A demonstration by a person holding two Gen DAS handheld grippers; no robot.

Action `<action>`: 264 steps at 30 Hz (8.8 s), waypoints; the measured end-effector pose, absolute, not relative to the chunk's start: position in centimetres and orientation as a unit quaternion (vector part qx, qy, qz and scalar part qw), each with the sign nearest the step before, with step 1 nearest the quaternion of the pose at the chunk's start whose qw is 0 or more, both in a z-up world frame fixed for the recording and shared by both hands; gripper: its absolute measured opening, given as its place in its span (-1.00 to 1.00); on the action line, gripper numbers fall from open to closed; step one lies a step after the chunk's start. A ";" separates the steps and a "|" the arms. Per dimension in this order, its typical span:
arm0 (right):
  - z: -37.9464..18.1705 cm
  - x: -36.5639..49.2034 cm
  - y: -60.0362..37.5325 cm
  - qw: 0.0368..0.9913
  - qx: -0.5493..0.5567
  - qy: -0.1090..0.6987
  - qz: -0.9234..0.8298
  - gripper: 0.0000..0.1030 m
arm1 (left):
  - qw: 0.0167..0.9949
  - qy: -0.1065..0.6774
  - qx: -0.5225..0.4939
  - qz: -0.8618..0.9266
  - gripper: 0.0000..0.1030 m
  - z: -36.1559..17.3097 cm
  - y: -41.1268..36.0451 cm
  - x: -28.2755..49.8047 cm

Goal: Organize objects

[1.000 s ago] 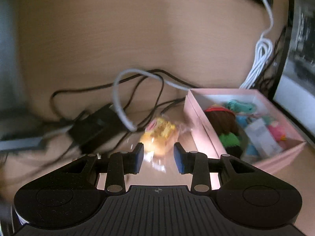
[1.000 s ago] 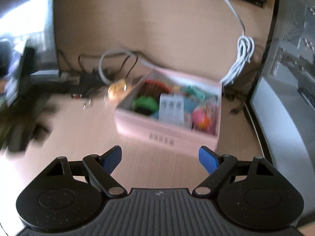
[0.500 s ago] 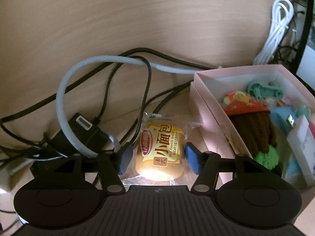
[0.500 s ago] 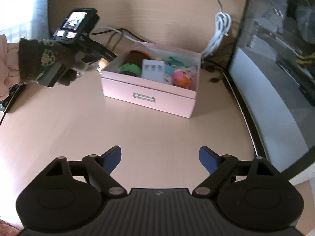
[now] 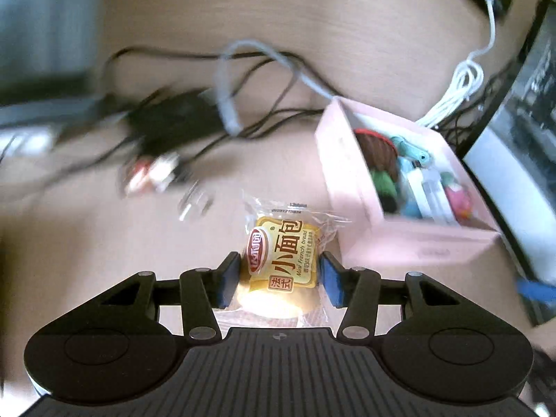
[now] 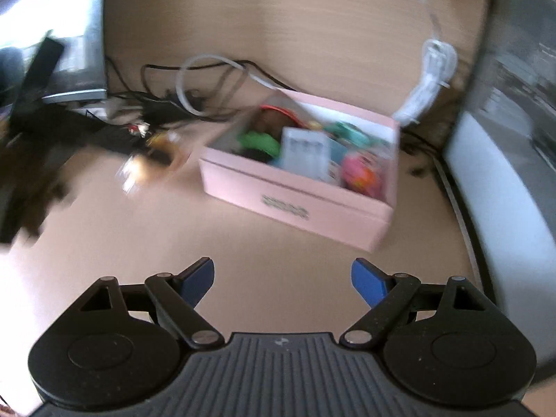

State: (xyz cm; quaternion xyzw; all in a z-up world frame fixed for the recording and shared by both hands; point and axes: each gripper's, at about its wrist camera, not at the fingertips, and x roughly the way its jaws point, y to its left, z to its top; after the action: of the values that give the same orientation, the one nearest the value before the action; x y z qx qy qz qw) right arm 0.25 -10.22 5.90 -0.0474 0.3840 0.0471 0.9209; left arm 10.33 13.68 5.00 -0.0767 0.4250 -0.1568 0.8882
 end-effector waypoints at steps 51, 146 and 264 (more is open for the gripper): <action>2.6 0.8 -4.2 0.877 -0.057 0.457 0.139 -0.48 | 0.879 0.462 -0.090 -0.077 0.05 6.9 16.9 -2.1; 7.4 4.0 -17.3 0.939 -0.036 0.343 -0.008 0.44 | 0.890 0.414 -0.097 -0.163 0.12 6.8 2.6 16.4; -1.6 -0.6 -15.2 0.940 0.005 0.341 -0.001 1.00 | 0.943 0.333 0.003 0.003 0.82 -0.4 -0.3 0.1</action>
State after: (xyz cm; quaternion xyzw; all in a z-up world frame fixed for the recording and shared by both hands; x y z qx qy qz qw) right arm -0.56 -15.16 -1.64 0.0055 0.3409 -0.0011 0.9401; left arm 0.11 -0.28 -0.37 0.0029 0.3334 0.0031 0.9428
